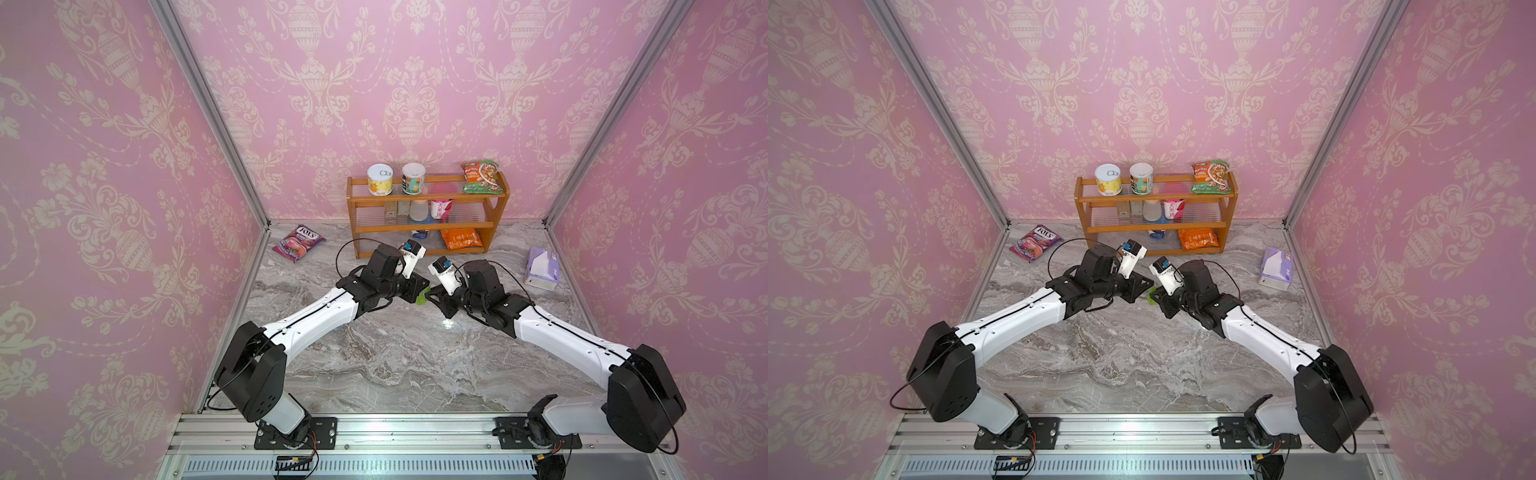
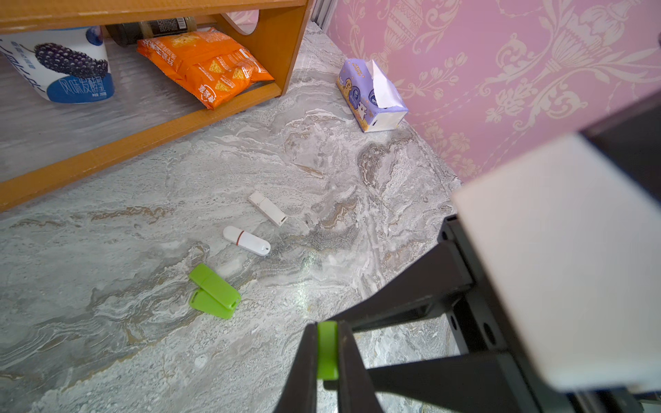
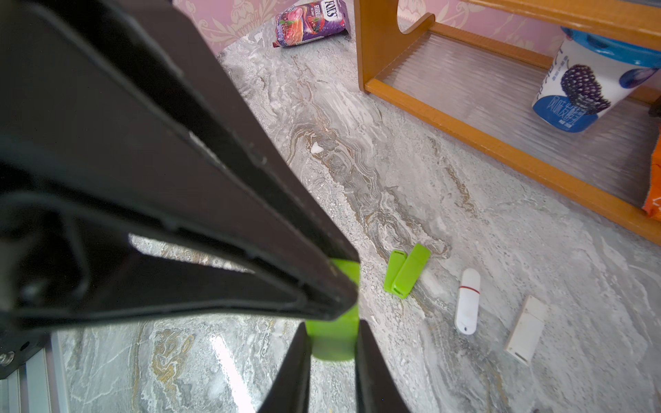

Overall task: Close the usb drive cover
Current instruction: Close the cover of the USB drive.

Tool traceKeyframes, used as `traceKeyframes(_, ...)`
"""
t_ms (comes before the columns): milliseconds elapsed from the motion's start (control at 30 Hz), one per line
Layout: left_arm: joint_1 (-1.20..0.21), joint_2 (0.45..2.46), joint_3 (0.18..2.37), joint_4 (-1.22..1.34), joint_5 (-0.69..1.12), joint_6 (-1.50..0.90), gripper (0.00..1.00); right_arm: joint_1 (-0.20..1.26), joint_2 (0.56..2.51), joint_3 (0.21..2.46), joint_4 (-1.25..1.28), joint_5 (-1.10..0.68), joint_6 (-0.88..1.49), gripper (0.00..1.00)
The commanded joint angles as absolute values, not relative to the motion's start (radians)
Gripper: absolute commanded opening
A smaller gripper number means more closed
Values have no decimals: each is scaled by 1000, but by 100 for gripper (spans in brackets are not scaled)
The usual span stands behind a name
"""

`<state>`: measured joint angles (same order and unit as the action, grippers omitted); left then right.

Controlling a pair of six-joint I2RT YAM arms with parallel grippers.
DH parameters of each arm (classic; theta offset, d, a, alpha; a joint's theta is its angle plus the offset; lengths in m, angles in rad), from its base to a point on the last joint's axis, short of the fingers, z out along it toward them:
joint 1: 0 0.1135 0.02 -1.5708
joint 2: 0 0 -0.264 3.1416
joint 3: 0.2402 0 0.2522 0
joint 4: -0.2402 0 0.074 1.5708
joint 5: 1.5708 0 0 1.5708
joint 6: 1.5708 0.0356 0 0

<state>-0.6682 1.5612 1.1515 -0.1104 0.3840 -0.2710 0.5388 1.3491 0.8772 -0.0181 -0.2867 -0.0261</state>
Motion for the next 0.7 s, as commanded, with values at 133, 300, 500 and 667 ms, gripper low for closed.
traceKeyframes(133, -775, 1645, 1103, -576, 407, -209, 0, 493, 1238, 959, 380, -202, -19, 0)
traceKeyframes(300, -784, 1648, 1100, -579, 391, -214, 0, 492, 1238, 968, 347, -201, -38, 0)
traceKeyframes(500, -784, 1644, 1095, -578, 396, -213, 5, 492, 1229, 953, 359, -199, -47, 0)
traceKeyframes(667, -784, 1646, 1094, -586, 406, -204, 5, 492, 1212, 938, 369, -194, -57, 0)
